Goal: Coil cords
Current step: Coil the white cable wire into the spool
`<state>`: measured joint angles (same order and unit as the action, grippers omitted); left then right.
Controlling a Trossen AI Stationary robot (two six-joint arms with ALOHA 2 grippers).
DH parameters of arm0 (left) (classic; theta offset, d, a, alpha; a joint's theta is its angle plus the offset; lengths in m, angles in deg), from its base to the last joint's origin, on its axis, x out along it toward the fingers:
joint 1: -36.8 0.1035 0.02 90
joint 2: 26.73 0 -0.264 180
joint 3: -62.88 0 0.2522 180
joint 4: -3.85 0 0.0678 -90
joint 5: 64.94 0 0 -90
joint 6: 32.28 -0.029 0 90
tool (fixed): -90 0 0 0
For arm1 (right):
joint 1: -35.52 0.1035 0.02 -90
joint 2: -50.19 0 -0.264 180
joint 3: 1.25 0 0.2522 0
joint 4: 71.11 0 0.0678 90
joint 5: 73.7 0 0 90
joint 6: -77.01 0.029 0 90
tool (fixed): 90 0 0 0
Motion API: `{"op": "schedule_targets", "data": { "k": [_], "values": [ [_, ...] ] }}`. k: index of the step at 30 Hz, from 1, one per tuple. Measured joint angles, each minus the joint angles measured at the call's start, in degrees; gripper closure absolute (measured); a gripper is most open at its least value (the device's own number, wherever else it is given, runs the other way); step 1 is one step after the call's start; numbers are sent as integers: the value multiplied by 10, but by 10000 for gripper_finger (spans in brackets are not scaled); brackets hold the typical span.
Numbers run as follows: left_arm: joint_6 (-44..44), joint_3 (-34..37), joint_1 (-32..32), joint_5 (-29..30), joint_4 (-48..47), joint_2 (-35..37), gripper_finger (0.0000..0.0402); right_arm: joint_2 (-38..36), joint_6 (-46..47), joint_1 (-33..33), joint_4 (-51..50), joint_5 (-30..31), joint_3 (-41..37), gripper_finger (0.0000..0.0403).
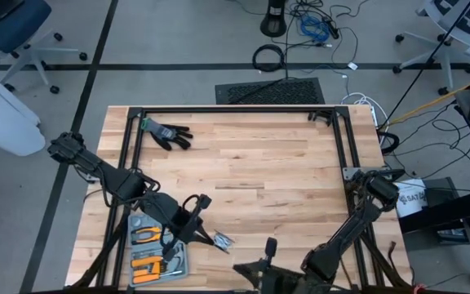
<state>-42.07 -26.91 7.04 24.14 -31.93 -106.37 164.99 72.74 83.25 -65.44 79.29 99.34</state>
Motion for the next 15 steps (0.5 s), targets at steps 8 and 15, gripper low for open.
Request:
{"op": "schedule_targets", "data": {
  "k": [8,15],
  "values": [
    [-26,0,0,-52,41,-3,395,-53,14,23,-55,-82,0,403],
    [-28,0,4,-58,66,-32,395,-82,8,37,-77,-94,0,403]
  ]
}}
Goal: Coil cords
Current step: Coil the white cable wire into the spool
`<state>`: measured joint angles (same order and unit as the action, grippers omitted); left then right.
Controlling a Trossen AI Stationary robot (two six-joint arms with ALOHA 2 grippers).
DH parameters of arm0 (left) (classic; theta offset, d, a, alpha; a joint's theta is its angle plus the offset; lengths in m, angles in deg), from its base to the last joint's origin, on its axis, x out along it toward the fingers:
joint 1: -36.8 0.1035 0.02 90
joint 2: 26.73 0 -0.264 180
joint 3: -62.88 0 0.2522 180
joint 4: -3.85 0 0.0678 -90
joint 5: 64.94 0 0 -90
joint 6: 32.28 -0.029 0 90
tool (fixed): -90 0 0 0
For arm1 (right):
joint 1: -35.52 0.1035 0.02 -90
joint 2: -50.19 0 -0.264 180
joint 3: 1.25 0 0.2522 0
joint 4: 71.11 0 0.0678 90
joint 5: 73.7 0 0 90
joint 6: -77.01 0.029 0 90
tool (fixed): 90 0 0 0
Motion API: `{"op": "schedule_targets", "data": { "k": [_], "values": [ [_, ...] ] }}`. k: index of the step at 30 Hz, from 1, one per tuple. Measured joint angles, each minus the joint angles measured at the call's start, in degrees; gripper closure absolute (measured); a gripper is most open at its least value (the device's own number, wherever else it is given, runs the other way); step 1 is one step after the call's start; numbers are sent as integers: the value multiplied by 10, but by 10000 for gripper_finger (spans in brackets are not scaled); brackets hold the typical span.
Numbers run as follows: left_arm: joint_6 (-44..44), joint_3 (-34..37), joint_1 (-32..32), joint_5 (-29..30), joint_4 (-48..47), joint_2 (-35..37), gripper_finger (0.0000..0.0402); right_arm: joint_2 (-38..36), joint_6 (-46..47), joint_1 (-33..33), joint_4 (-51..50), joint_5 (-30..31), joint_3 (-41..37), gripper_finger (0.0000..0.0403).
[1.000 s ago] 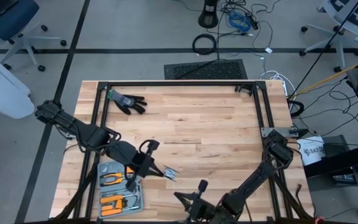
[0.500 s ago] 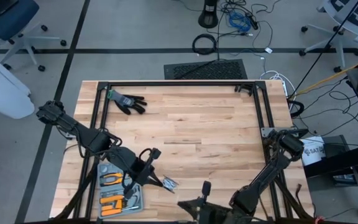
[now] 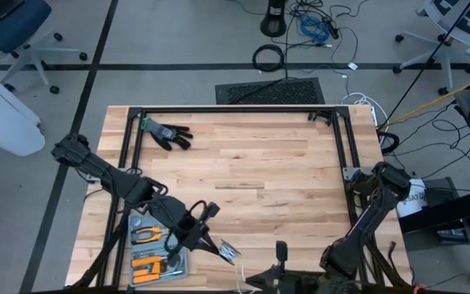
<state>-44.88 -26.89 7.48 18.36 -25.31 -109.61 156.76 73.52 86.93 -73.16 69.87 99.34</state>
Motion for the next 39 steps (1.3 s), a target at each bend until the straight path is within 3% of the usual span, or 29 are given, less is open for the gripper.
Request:
{"op": "schedule_targets", "data": {
  "k": [11,23,31,39],
  "values": [
    [11,0,12,-45,61,-60,395,-29,-32,0,-34,-2,0,403],
    [31,0,17,-107,100,-101,395,-93,-39,-35,-191,-101,0,403],
    [18,0,16,-117,129,-103,395,-97,-92,-76,-202,-190,0,403],
    [10,0,16,-132,153,-103,395,-97,-103,-117,-202,-194,0,403]
  ]
}}
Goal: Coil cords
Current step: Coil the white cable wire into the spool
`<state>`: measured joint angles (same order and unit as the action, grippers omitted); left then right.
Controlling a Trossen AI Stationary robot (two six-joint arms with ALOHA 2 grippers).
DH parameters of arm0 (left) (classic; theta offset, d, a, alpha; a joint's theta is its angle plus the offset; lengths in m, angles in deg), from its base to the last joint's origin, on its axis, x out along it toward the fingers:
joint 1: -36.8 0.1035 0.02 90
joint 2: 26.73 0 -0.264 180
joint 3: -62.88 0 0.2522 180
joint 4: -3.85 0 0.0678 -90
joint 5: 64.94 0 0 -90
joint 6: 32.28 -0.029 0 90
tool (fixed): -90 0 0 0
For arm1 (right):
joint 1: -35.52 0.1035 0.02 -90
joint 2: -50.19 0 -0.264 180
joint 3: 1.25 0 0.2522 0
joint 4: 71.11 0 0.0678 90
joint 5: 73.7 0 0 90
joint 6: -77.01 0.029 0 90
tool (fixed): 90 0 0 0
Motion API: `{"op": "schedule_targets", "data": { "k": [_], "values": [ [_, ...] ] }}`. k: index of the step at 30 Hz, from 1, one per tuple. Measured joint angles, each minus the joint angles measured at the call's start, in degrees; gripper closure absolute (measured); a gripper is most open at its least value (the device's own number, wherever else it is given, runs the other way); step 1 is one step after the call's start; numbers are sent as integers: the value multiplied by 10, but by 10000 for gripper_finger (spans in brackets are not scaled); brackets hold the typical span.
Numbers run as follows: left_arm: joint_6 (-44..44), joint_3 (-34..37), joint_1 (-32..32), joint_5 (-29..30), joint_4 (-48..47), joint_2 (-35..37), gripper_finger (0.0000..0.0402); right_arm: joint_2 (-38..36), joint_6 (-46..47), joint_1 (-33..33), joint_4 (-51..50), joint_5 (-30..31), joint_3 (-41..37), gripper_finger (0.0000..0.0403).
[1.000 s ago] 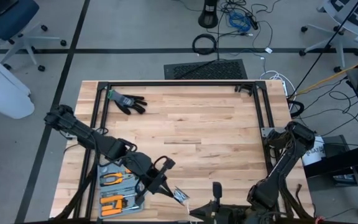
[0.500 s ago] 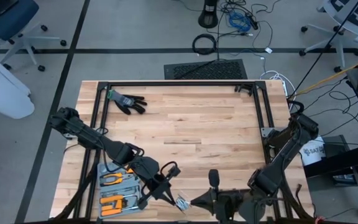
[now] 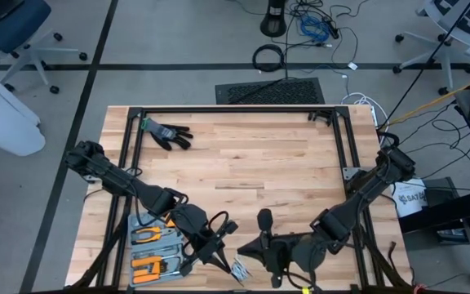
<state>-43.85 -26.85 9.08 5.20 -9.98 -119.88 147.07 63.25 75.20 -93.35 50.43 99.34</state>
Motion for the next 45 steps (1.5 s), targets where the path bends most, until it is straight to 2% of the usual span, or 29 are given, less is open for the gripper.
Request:
{"op": "schedule_targets", "data": {
  "k": [3,18,25,31,36,42,45],
  "values": [
    [-12,0,-2,0,3,0,395,0,0,-11,0,-18,0,403],
    [-83,0,-7,-12,59,0,395,1,23,-37,8,-194,0,403],
    [-102,0,-10,-12,91,0,395,1,80,-41,8,-212,0,394],
    [-117,0,-9,-10,108,1,395,-25,103,-44,-23,-207,-1,342],
    [-114,0,-12,-1,106,1,395,-50,167,-27,-83,-201,0,296],
    [-71,0,-13,58,87,25,395,-45,297,23,-174,-83,-23,278],
    [-54,-1,-13,84,63,43,395,-40,370,52,-119,-5,-83,278]
  ]
}}
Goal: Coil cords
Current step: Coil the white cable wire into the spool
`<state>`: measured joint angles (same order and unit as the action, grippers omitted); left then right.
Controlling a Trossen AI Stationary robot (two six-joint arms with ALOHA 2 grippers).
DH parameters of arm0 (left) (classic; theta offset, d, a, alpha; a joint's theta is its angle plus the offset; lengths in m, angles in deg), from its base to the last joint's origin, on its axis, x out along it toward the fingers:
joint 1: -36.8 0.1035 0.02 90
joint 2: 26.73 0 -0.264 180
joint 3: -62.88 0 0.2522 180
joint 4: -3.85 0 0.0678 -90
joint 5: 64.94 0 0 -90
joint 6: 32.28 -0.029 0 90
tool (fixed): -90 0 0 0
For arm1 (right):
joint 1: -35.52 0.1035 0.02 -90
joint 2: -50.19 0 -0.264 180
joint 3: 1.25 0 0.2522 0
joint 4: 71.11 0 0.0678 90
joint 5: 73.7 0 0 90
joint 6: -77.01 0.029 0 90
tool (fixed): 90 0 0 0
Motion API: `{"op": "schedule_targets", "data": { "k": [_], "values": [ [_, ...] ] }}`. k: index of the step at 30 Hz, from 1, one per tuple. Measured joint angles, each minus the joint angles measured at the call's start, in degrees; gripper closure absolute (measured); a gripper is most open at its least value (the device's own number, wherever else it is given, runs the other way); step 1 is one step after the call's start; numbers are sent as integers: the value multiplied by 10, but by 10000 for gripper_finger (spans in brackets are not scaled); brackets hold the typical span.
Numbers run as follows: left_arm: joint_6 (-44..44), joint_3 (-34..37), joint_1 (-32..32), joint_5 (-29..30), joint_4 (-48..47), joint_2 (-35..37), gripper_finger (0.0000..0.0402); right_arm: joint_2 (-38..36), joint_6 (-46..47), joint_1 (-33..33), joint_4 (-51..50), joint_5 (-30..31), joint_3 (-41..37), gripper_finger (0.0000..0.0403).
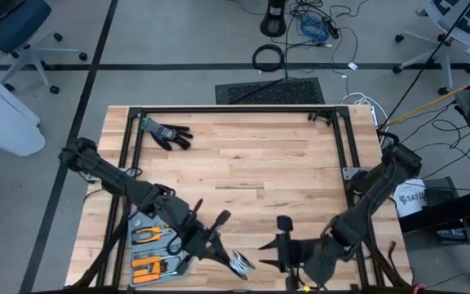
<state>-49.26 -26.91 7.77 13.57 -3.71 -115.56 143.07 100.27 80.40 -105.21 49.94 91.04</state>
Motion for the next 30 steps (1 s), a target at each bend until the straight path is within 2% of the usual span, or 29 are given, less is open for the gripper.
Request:
{"op": "schedule_targets", "data": {
  "k": [3,5,9,12,17,21,25,30],
  "values": [
    [6,0,-3,20,-21,13,395,18,24,21,168,109,-75,277],
    [2,0,-3,29,-36,20,395,50,-3,27,295,172,-121,277],
    [6,0,-2,51,-50,26,395,131,-106,29,532,251,-169,276],
    [17,0,-2,59,-55,26,395,185,-190,21,637,283,-166,265],
    [31,0,-2,60,-52,26,395,236,-295,3,727,333,-144,226],
    [32,0,-4,60,-50,26,395,243,-298,-12,728,358,-137,200],
    [32,0,-6,60,-48,26,395,242,-274,-22,728,359,-135,199],
    [32,0,-8,60,-40,26,395,242,-267,-25,724,358,-135,221]
  ]
}}
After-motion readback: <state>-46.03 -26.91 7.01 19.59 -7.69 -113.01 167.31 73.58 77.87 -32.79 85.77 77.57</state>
